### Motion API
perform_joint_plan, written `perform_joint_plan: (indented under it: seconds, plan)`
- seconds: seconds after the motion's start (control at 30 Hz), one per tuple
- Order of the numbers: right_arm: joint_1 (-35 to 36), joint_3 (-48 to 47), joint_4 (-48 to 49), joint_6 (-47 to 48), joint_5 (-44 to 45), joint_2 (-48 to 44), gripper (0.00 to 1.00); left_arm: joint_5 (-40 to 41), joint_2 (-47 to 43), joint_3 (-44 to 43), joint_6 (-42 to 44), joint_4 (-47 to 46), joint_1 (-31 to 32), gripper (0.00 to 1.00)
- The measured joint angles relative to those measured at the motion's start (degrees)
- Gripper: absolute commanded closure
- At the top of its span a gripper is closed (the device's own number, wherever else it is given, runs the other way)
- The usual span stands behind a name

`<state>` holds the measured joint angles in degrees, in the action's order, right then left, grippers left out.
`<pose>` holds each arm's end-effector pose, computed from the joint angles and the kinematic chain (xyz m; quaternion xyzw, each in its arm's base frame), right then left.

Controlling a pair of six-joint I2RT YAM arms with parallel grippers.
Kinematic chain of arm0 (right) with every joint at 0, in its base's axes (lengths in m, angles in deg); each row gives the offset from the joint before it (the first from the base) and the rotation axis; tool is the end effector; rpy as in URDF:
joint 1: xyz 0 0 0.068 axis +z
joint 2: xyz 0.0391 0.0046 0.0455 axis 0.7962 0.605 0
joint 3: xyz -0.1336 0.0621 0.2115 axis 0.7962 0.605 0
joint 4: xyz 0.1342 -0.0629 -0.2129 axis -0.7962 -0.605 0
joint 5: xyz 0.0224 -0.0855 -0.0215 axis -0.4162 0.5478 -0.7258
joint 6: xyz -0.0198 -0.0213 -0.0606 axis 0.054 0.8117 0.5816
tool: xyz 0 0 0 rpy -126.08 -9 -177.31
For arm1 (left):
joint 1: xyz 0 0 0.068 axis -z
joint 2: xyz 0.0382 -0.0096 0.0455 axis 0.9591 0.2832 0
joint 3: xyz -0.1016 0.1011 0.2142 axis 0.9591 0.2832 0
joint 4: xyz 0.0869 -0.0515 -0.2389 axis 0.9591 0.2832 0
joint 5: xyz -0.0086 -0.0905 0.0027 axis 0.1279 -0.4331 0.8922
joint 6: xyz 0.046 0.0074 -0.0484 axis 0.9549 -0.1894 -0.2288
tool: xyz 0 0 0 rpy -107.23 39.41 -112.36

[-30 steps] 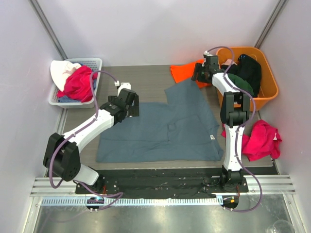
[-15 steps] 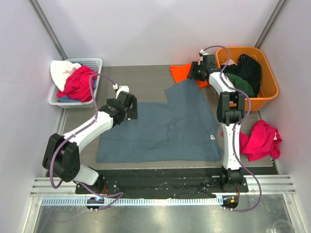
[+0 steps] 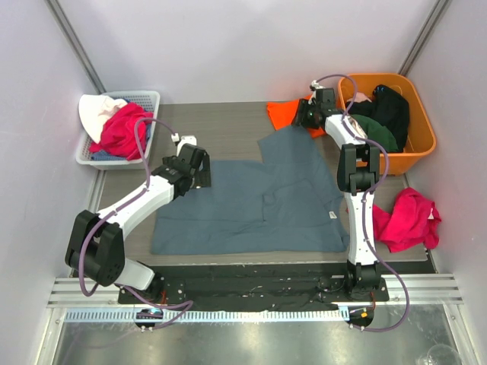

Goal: Fold and stack the t-shirts
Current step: Fold the tshirt

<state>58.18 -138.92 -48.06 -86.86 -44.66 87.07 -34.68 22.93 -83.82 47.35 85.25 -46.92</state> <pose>0.5667 0.0652 0.1454 0.0109 0.9009 0.1627 0.4022 0.2866 -0.1185 0.2126 -0.0626 0.9218 0.0400 0.3806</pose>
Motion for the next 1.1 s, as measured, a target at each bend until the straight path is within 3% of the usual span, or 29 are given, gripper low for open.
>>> perform_joint_plan:
  seconds: [0.07, 0.13, 0.33, 0.47, 1.1]
  plan:
    - [0.0, -0.3, 0.0, 0.0, 0.0, 0.1, 0.55, -0.1, 0.0, 0.1, 0.0, -0.2, -0.3, 0.00]
    - [0.0, -0.5, 0.0, 0.0, 0.0, 0.1, 0.66, -0.3, 0.0, 0.3, 0.0, -0.4, -0.5, 0.00]
    - [0.0, -0.5, 0.0, -0.1, -0.3, 0.3, 0.80, -0.8, 0.0, 0.5, 0.0, -0.5, -1.5, 0.00]
    - [0.0, -0.5, 0.0, 0.0, -0.4, 0.3, 0.99, -1.0, 0.0, 0.5, 0.0, -0.6, -1.9, 0.00]
    - [0.0, 3.0, 1.4, -0.9, -0.2, -3.4, 0.99, -2.2, 0.9, -3.4, 2.8, -1.1, -7.1, 0.00]
